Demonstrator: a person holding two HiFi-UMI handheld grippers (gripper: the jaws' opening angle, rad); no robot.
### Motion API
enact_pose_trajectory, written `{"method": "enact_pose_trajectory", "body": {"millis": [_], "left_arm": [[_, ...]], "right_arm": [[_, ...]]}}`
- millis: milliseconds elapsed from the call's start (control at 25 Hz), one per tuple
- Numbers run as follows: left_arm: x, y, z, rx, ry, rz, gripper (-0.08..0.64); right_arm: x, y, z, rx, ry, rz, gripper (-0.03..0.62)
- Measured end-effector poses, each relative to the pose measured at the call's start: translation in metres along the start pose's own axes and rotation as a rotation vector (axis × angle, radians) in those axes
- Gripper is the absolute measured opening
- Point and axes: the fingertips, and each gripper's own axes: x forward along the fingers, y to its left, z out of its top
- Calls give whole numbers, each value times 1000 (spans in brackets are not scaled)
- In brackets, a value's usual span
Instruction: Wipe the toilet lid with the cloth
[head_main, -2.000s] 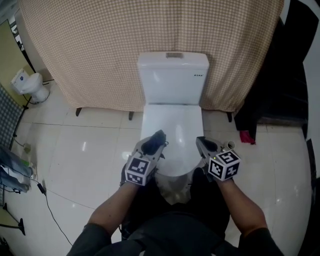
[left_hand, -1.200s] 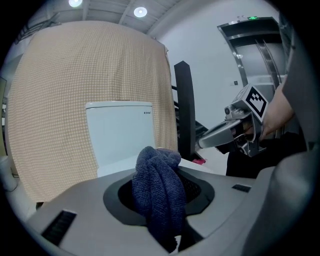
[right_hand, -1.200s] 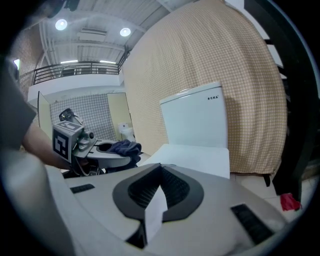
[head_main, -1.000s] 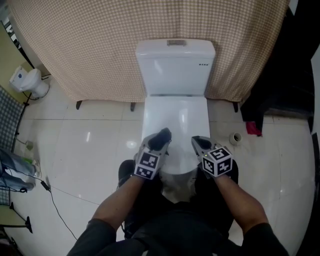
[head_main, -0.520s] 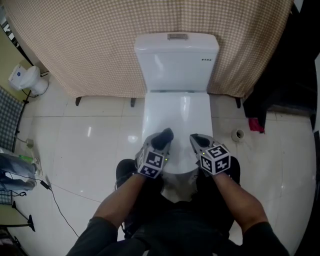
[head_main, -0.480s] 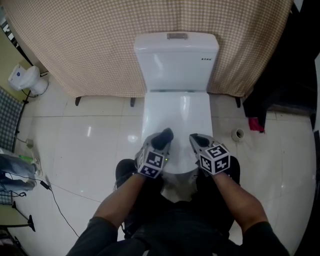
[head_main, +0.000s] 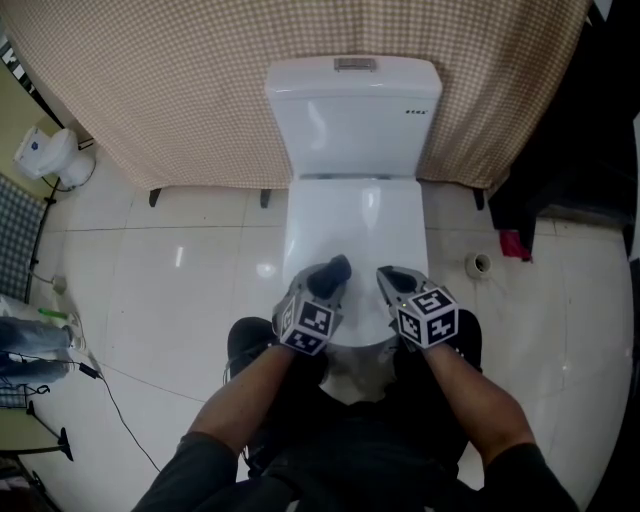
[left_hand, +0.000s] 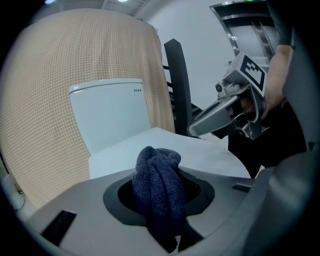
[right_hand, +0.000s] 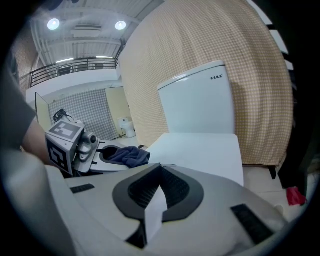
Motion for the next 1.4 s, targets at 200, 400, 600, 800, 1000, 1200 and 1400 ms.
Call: {"method": "enact_pose_trajectory", "body": {"millis": [200,400,600,800,1000,1200,1400], "left_arm": [[3,-2,-7,12,23,-6,132],[7,-4,-13,23,37,-20,132],[10,-2,-21,32,60,-26,132],[11,-3,-26,71,61,-36,130],[12,-4,-29,121,53,-45,129],[14,-8,-32,154,52,-56,127],[16,-14,-37,221,62,-55,124]], "right_arm": [[4,1,-3,8,6,3,5],[9,-1,-4,11,8,0,5],[16,-1,-5,16,15,-1,5],[19,-4,-7,15,21,-15,5],[21,-5,-9,16,27,-22,5],[20,-5,-12,23,31,-25,5],[20,-5,-15,25,35,-24,5]]}}
